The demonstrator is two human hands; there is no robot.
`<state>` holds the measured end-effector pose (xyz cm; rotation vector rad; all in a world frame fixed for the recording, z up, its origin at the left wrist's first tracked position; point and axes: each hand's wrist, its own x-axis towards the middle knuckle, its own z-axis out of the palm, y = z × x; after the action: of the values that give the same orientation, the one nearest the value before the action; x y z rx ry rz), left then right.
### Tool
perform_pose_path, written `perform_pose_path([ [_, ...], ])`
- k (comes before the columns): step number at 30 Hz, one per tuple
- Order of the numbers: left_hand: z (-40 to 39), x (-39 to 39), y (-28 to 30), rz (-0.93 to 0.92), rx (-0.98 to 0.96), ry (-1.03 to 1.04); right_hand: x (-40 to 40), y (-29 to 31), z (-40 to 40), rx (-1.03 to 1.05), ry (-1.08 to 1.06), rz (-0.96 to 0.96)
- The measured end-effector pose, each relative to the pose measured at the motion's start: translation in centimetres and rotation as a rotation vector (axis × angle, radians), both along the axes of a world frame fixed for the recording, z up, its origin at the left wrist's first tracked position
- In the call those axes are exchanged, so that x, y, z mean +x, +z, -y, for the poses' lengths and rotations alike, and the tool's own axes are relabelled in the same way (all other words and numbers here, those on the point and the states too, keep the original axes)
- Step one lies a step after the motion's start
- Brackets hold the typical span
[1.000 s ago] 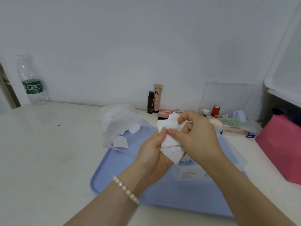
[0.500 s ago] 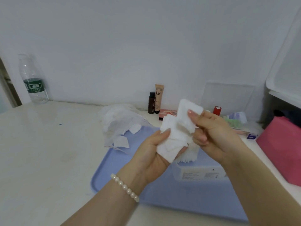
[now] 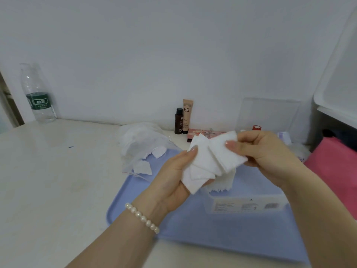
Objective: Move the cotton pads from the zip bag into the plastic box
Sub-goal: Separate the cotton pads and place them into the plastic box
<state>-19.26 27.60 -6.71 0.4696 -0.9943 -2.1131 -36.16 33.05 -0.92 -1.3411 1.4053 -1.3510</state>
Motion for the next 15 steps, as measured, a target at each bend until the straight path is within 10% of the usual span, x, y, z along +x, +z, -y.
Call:
perform_pose_path([
  [15, -0.2, 0.1, 0.1, 0.251, -0.086, -0.049, 0.9, -0.3, 0.1, 0.061, 0.074, -0.353],
])
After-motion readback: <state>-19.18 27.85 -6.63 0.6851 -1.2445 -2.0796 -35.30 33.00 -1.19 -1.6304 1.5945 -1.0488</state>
